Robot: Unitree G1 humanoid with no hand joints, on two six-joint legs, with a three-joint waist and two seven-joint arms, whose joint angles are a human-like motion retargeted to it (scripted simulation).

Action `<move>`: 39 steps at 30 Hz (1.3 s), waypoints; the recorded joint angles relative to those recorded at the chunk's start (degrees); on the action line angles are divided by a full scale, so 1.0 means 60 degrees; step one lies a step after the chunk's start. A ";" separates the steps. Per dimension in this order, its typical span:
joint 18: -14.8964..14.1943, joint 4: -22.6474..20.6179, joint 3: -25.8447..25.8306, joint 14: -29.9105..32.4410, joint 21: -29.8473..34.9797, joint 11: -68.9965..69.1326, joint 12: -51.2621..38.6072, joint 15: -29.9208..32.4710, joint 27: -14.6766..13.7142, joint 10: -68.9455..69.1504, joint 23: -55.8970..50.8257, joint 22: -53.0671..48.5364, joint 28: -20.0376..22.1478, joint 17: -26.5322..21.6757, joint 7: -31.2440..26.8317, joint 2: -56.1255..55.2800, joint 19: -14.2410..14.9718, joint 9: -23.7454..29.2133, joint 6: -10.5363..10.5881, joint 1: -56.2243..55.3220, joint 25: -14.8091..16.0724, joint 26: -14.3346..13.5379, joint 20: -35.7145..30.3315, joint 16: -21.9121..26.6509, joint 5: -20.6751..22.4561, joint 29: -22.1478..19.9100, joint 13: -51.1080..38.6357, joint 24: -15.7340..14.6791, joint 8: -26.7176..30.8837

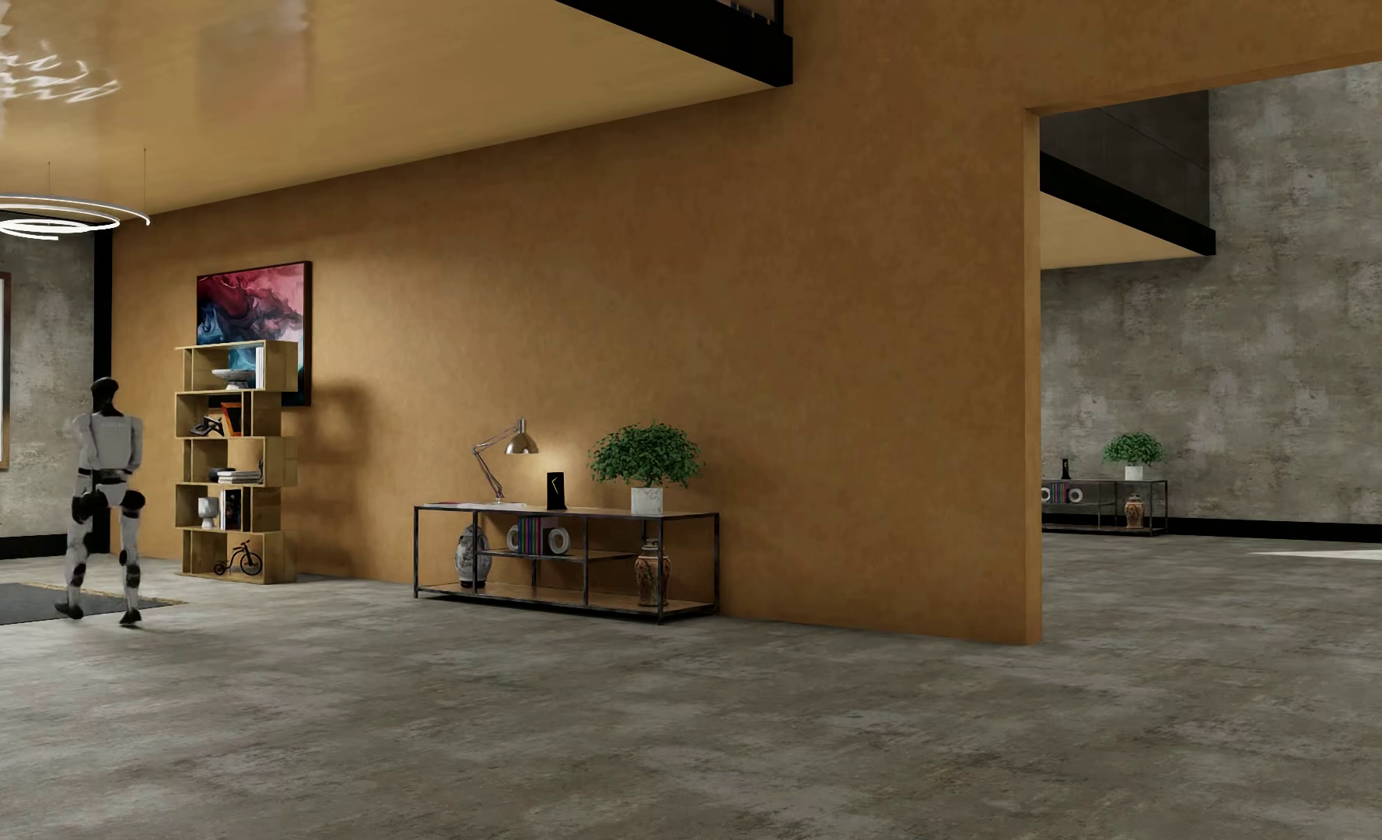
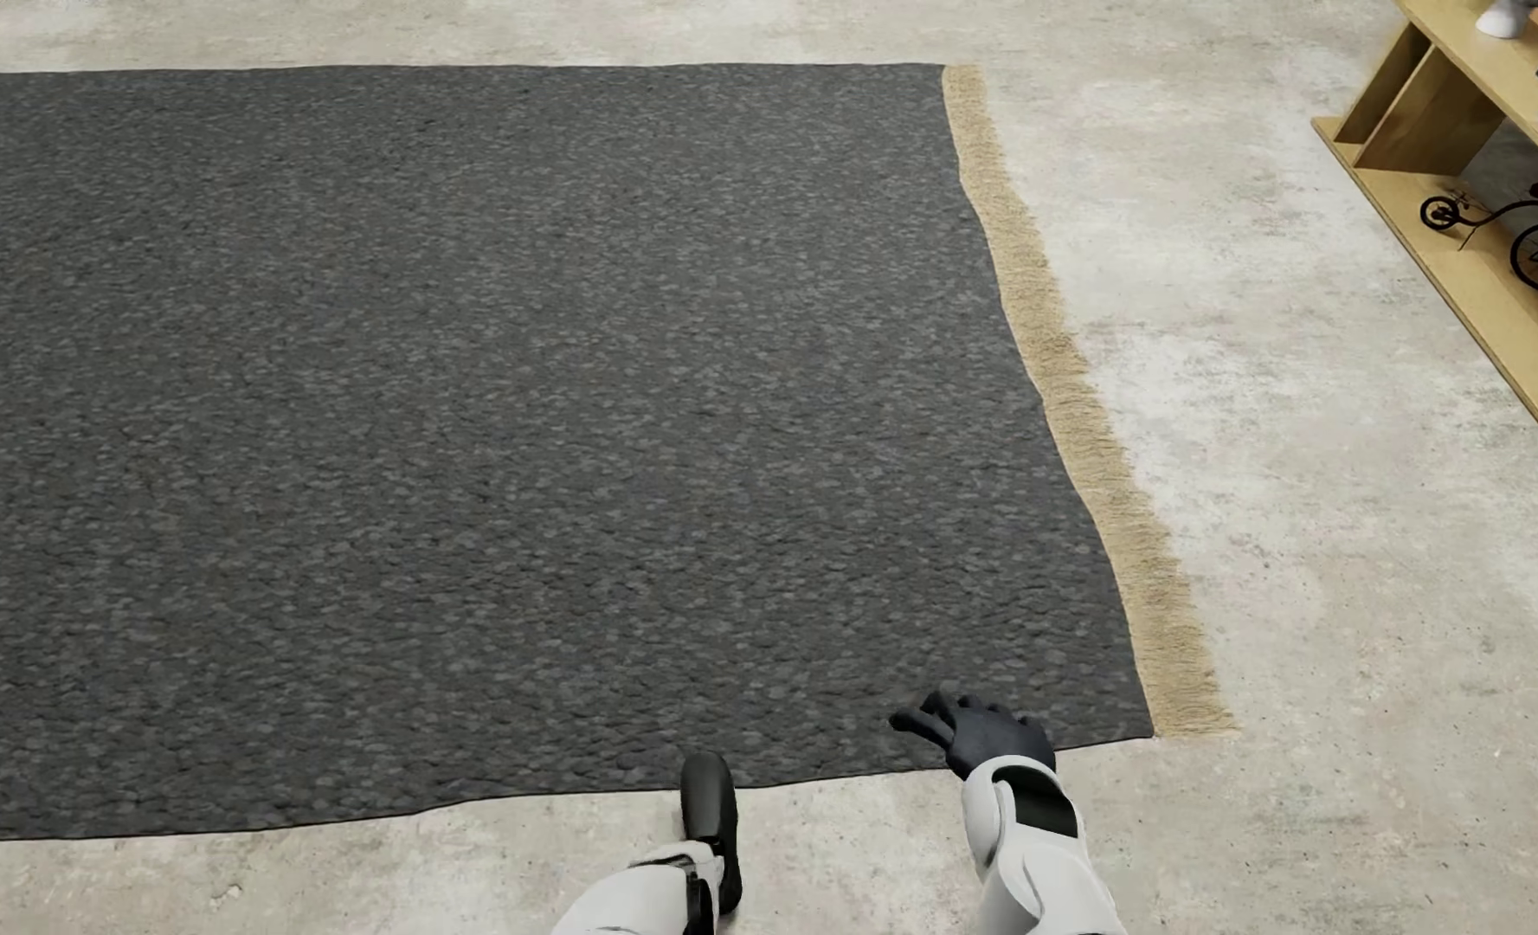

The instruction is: Move towards the shelves

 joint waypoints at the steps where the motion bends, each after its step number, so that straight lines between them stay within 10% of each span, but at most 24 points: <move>1: 0.0580 -0.0056 0.0053 0.0355 0.0112 0.0301 -0.0045 0.0278 0.0138 0.0816 0.0423 -0.0218 0.0150 -0.0104 -0.0148 0.0412 0.0019 0.0013 -0.0077 0.0025 -0.0103 0.0016 0.0155 -0.0088 -0.0083 -0.0026 0.0143 0.0039 0.0111; 4: 0.1239 0.0318 0.0182 0.0149 0.0551 0.3323 -0.0240 0.2487 0.1223 0.3155 0.2334 -0.0802 0.1583 -0.0279 0.0420 0.0226 0.0326 0.0096 -0.0524 0.0382 -0.1204 -0.0036 0.0995 -0.0479 -0.0866 0.0886 0.0625 -0.0466 0.0174; 6: 0.1157 0.0214 0.0114 -0.0901 0.0469 0.7029 -0.1132 0.4177 0.1436 0.3685 0.2790 -0.0318 0.1928 -0.0432 0.0885 -0.1280 0.1782 0.0186 -0.0909 0.1037 -0.1674 0.0107 0.1326 -0.0433 -0.1921 0.1613 0.1346 -0.0940 0.0042; 9: 0.0967 -0.0245 -0.0266 -0.1703 -0.0296 0.9900 -0.3324 0.3551 0.0809 0.3228 0.1910 0.1045 0.0973 -0.0530 0.0994 -0.3872 0.1142 0.0276 -0.1355 0.2468 -0.1459 0.0546 0.0389 0.0561 -0.3060 0.1558 0.3076 0.0268 0.0040; 12: 0.0805 -0.0761 -0.0735 -0.2253 -0.1801 0.8860 -0.5376 0.3306 0.1057 0.2433 0.0992 0.1008 0.0779 0.0136 0.0710 -0.5823 0.0863 0.0261 -0.1518 0.3888 -0.0372 -0.0082 -0.0806 0.1149 -0.3655 0.0986 0.4549 0.1566 -0.0052; 15: 0.0594 -0.1039 -0.1126 -0.2894 -0.2232 0.4205 -0.6450 0.3258 0.1103 0.1777 0.0808 -0.0404 0.1783 0.0501 0.0573 -0.6464 0.0438 0.0199 -0.1582 0.5113 -0.0186 -0.0975 -0.0323 0.1084 -0.4087 0.0908 0.5092 0.0087 -0.1275; 18: 0.0381 -0.1380 -0.1208 -0.3318 -0.2043 -0.1494 -0.6655 0.3618 0.1054 0.0567 0.0968 -0.1837 0.2171 0.0572 0.0857 -0.6513 0.1815 0.0102 -0.1518 0.6587 -0.0861 -0.1487 -0.0423 0.1222 -0.2992 0.1313 0.4988 -0.1267 -0.1394; 21: 0.0078 -0.1501 -0.1114 -0.3991 -0.2051 -0.0306 -0.6090 0.3459 0.1000 0.0835 0.0948 -0.2414 0.2466 0.0676 0.1460 -0.6886 0.1355 0.0047 -0.1341 0.7581 -0.1341 -0.1386 -0.0820 0.1422 -0.2914 0.1245 0.4746 -0.1168 -0.2337; 24: 0.0104 -0.0909 -0.1393 -0.2498 -0.2817 0.1090 -0.5375 0.3926 0.1316 0.2661 0.0521 -0.1215 0.2142 0.1381 0.1176 -0.6360 -0.1069 0.0005 -0.0907 0.7840 -0.0812 -0.0737 -0.1539 0.1349 -0.3081 0.0324 0.4730 -0.0474 -0.2973; 27: 0.0195 0.0443 -0.1412 0.0604 -0.3061 0.1993 -0.4306 0.2669 0.1581 0.7904 0.1122 0.0532 0.1233 0.1701 0.0691 -0.5652 -0.0992 0.0047 -0.0326 0.5781 -0.0506 0.0313 -0.1489 0.1123 -0.2520 -0.0554 0.3980 -0.0100 -0.2920; 31: 0.0702 0.1640 -0.0890 -0.0218 -0.2554 0.1054 -0.2386 0.1856 0.1506 1.0909 0.1777 0.0996 0.0679 0.1587 -0.0222 -0.3730 -0.0549 0.0018 0.0083 0.2498 -0.0839 0.0655 -0.0403 0.0750 -0.1338 -0.1712 0.2119 -0.0146 -0.2092; 37: 0.0652 0.1623 -0.0221 0.0044 -0.0866 -0.0080 -0.0678 0.0652 0.0246 0.3088 0.0136 0.0044 0.0851 0.0915 -0.1035 -0.1458 -0.0079 -0.0155 0.0206 0.0347 -0.0215 0.0299 0.1348 0.0232 -0.0421 -0.0907 0.0135 -0.0532 -0.0353; 39: -0.0202 0.1095 -0.0207 -0.0280 -0.0496 -0.0119 -0.0675 0.0073 0.0384 -0.0495 -0.0247 -0.0165 0.0967 0.0765 -0.1779 -0.0840 0.0116 -0.0159 0.0172 0.0572 -0.0222 0.0267 0.1538 0.0048 -0.0383 -0.0886 -0.0097 -0.0424 0.0042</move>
